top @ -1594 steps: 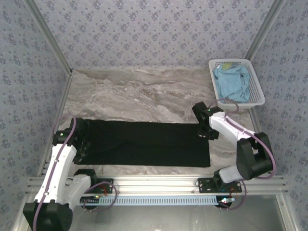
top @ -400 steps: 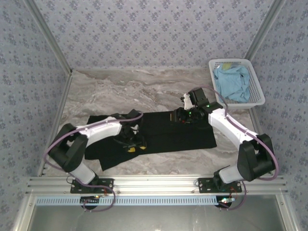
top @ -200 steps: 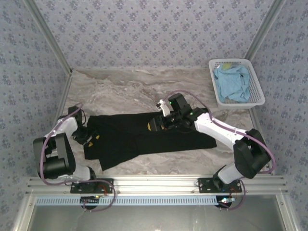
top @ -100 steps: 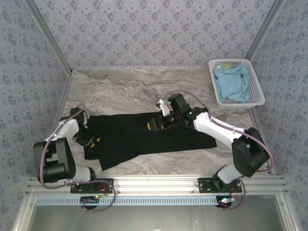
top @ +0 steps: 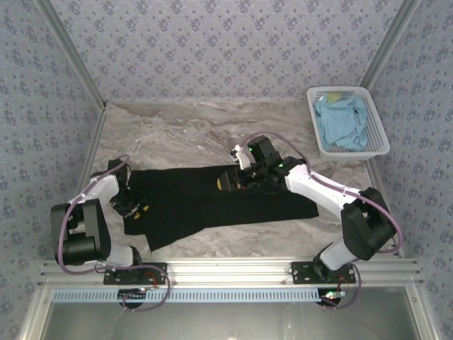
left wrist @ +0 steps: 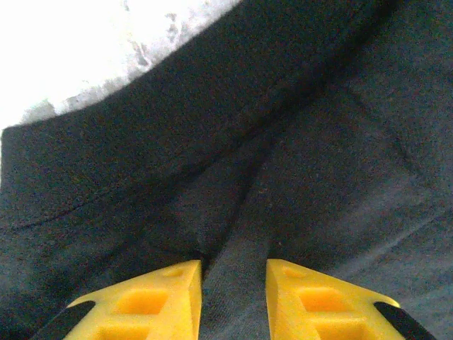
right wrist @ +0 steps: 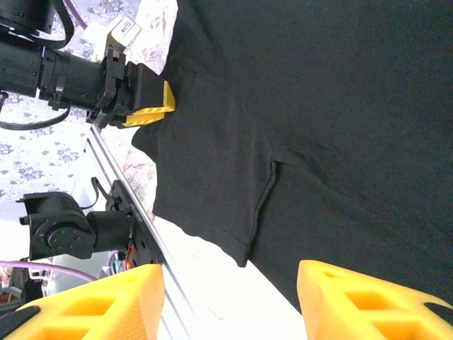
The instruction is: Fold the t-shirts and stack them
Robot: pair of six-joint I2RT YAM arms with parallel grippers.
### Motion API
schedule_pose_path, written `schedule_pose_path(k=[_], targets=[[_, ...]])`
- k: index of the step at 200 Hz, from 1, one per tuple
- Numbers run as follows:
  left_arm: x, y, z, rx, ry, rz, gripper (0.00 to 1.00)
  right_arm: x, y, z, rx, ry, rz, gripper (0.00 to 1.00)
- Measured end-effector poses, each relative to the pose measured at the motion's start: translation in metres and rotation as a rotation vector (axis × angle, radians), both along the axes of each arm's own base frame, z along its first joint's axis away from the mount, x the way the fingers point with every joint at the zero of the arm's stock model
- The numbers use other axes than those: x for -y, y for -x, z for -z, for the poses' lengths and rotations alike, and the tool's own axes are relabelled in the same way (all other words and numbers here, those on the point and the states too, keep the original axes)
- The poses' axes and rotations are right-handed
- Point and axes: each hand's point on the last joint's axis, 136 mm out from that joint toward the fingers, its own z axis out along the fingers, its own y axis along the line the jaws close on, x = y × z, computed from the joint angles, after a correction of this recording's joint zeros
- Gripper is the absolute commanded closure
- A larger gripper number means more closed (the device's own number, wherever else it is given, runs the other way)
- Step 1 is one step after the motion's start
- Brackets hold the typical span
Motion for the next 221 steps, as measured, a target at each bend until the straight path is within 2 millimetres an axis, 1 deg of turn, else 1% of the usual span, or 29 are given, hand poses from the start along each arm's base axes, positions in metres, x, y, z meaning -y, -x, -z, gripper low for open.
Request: schedule_pose_path(k=[46, 91, 129, 153, 166, 190, 221], targets=[[0.0, -0.001, -0.003, 0.014, -0.002, -0.002, 0.98, 0.001, -0.001, 0.0, -0.001, 0.0, 0.002, 0.46], [-0.001, -0.001, -0.014, 0.026, -0.02, 0.0, 0.96, 0.001, -0.001, 0.0, -0.001, 0.0, 0.004, 0.46], [-0.001, -0.002, -0.018, 0.03, -0.023, 0.001, 1.0, 0.002, -0.002, 0.002, -0.004, 0.004, 0.007, 0.46], [0.001, -0.003, -0.019, 0.033, -0.023, 0.007, 1.0, 0.002, -0.002, 0.003, -0.007, 0.006, 0.007, 0.46], [0.001, -0.004, -0.021, 0.036, -0.023, 0.008, 0.94, 0.002, -0.002, 0.003, -0.007, 0.005, 0.007, 0.46], [0.001, -0.006, -0.025, 0.037, -0.023, 0.003, 0.89, 0.002, -0.002, 0.003, -0.006, 0.005, 0.007, 0.46], [0.002, -0.006, -0.024, 0.035, -0.018, 0.002, 0.8, 0.002, -0.002, 0.003, -0.007, 0.005, 0.007, 0.46]])
